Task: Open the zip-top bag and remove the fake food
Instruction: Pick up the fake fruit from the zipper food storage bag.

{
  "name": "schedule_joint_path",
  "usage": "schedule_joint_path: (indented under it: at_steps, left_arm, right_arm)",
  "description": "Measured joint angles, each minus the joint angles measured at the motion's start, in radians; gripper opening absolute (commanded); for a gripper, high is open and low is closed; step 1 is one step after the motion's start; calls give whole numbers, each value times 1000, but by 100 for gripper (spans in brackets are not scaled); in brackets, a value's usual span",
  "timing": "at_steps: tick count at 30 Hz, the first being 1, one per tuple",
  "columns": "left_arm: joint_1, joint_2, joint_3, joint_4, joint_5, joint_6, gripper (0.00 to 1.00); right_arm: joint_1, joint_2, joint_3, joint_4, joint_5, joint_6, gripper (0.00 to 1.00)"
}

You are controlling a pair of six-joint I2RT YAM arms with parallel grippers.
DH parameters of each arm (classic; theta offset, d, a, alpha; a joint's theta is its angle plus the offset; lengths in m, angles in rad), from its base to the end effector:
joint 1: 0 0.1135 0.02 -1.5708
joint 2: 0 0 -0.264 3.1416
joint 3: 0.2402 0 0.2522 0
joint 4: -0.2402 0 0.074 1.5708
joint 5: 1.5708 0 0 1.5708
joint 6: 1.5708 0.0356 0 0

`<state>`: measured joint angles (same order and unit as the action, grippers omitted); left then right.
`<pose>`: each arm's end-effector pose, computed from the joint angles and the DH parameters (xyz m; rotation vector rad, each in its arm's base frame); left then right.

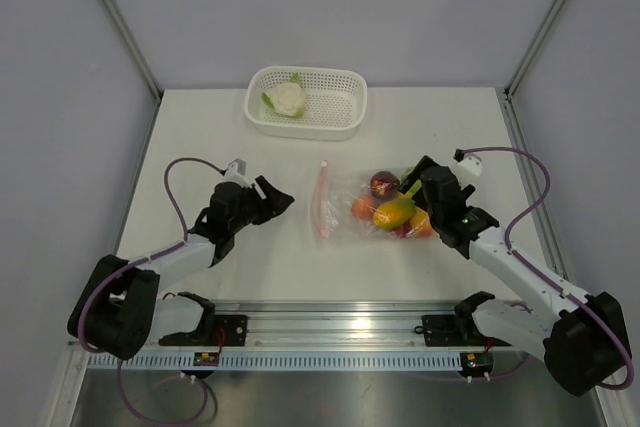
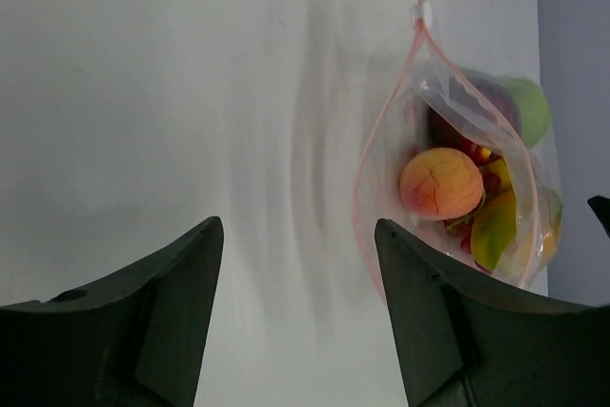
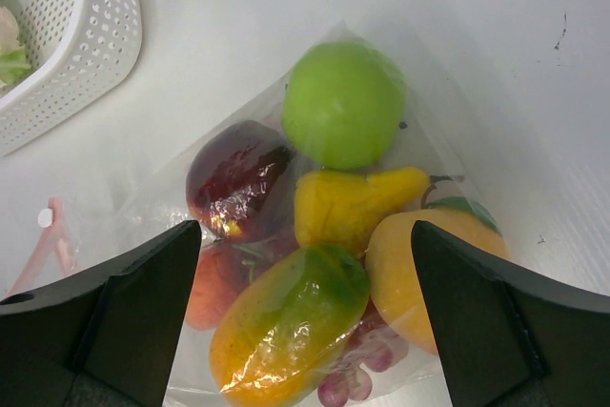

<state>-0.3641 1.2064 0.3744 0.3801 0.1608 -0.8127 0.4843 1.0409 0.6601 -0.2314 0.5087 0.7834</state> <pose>0.2161 -0.0884 0.1718 -0.3698 2.1054 -0.8851 0.2048 0.0881 0.2456 0.5890 2.0190 0.2049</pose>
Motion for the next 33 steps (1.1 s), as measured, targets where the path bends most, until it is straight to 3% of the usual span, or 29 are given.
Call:
schedule_joint_path:
  at_steps: [7, 16, 23, 33]
  left_arm:
    - [-162, 109, 90, 34, -5, 28, 55]
    - [-172, 198, 142, 107, 17, 52, 42]
    - [-172, 303, 175, 144, 71, 51, 42]
    - [-180, 315, 180, 190, 114, 51, 44]
  right_arm:
    - [-2, 46, -2, -4, 23, 26, 95]
    - [-130, 71, -11, -25, -34, 45, 94]
    - [-189, 75, -33, 3, -126, 72, 93]
    - [-205, 121, -55, 59, -250, 85, 95]
